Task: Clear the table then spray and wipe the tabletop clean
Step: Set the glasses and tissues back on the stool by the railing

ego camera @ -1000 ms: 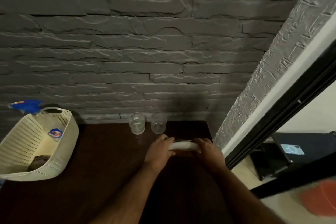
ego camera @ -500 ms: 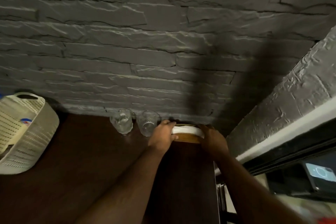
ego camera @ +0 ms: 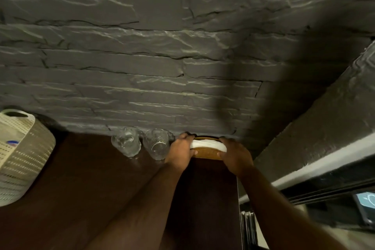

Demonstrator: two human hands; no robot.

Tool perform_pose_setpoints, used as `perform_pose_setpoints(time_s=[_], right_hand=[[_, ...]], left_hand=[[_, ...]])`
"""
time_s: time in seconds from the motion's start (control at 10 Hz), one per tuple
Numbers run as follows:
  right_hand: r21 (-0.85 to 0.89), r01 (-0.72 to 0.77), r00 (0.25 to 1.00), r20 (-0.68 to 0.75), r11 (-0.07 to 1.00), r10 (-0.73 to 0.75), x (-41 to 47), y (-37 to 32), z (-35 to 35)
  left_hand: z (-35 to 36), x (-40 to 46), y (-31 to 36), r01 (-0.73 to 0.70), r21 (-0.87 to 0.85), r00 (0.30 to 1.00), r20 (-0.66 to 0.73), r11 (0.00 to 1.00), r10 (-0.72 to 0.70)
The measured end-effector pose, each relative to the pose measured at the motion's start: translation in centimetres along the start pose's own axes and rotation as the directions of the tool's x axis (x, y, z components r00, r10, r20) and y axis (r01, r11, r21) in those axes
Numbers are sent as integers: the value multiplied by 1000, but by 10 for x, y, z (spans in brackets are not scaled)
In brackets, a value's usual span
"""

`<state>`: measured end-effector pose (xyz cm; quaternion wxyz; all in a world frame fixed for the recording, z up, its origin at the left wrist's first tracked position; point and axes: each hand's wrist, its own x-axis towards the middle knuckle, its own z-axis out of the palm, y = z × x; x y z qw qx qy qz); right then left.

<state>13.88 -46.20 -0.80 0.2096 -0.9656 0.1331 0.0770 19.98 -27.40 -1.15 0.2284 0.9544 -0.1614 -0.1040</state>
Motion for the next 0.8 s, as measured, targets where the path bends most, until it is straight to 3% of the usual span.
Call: perform_pose_setpoints(time_s=[0.4, 0.8], right_hand=[[45, -30, 1000, 6, 999, 30, 3, 3, 13], [77, -67, 968, -237, 995, 83, -65, -13, 0]], left_hand=[[10, 3, -7, 3, 1, 1000, -1, 1000, -3], [-23, -62, -6, -99, -117, 991, -102, 988, 87]])
